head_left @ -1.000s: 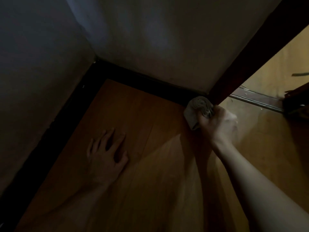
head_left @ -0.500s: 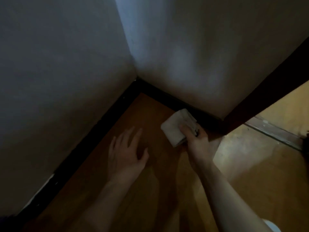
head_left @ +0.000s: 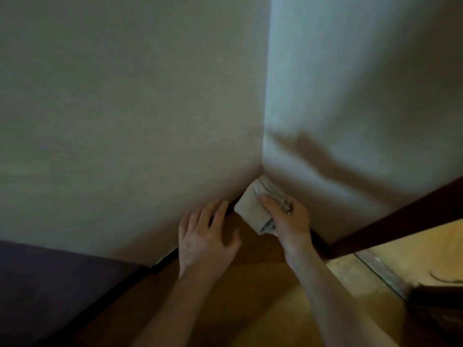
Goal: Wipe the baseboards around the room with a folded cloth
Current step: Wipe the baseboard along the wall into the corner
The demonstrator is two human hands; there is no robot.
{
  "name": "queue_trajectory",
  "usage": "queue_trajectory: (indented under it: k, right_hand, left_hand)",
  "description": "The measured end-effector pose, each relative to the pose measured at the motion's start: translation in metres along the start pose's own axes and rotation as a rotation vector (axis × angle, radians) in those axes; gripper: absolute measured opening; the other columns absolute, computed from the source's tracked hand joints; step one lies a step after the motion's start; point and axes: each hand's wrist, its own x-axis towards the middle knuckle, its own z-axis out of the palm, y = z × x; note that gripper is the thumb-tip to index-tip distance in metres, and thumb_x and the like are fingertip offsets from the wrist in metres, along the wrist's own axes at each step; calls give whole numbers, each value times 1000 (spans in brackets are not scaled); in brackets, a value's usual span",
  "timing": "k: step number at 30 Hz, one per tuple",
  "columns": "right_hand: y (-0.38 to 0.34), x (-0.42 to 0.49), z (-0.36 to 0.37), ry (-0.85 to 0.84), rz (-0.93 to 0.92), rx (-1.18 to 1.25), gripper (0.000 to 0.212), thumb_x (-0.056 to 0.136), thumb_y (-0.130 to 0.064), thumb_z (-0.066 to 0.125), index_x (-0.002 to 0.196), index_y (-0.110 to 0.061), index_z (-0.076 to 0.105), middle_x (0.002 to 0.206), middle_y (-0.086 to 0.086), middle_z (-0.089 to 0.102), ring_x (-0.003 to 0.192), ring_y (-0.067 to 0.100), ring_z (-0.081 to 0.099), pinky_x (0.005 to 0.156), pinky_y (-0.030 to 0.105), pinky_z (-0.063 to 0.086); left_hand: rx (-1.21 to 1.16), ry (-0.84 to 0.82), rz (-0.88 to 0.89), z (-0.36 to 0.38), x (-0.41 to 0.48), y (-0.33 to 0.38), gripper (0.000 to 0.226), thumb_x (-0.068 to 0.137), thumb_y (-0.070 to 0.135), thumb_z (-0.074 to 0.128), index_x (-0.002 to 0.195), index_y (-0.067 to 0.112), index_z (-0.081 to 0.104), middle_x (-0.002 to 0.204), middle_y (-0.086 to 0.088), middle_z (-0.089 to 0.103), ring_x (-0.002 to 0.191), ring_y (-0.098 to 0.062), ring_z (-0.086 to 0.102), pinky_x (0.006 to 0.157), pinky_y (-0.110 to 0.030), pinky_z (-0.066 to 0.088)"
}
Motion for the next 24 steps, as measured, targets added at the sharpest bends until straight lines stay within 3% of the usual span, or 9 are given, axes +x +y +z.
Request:
queue_trajectory:
  k: [5, 8, 13, 16, 20, 24]
  right_hand:
    - [-134, -93, 30, -15, 31, -9, 8, 86, -27, 76, 91, -28, 70, 88, -4, 74, 89, 17, 72, 81, 52, 60]
    - [-211, -147, 44, -49, 20, -38, 9, 86, -28, 76, 91, -22, 72, 90, 1, 75, 89, 21, 72, 79, 56, 59]
    - [-322, -228, 62, -78, 26, -49, 13, 84, -30, 77, 95, -26, 72, 90, -5, 75, 89, 16, 73, 80, 53, 60]
    - [-364, -263, 71, -54, 23, -34, 16, 84, -28, 77, 98, -25, 70, 95, -2, 74, 91, 17, 72, 77, 47, 62]
    - [-397, -290, 79, -31, 19, 32, 12, 86, -17, 74, 94, -22, 67, 85, -5, 73, 74, 7, 73, 59, 29, 59]
    - [-411, -316, 103, -58, -23, -4, 10, 87, -20, 73, 96, -21, 69, 83, -4, 74, 77, 10, 73, 57, 28, 58]
  left_hand:
    - [-49, 146, 6, -157, -4, 15, 59, 81, 50, 60, 130, 17, 63, 131, -6, 63, 121, -31, 58, 105, -55, 45]
    - [-42, 166, 8, -247, -14, 27, 62, 81, 50, 62, 133, 16, 62, 134, -6, 62, 123, -31, 58, 106, -55, 44]
    - [-35, 162, 35, -379, -34, 44, 62, 86, 52, 58, 138, 18, 59, 139, -7, 60, 126, -32, 57, 103, -57, 45]
    - [-34, 174, 45, -434, -42, 50, 63, 84, 51, 52, 137, 18, 60, 139, -7, 60, 127, -33, 57, 105, -58, 45]
    - [-52, 194, 68, -473, -47, 49, 63, 83, 50, 50, 135, 17, 61, 139, -7, 60, 128, -32, 57, 107, -57, 44]
    - [-63, 230, 70, -502, -58, 25, 63, 82, 51, 53, 135, 17, 62, 138, -7, 61, 127, -31, 57, 107, -56, 44]
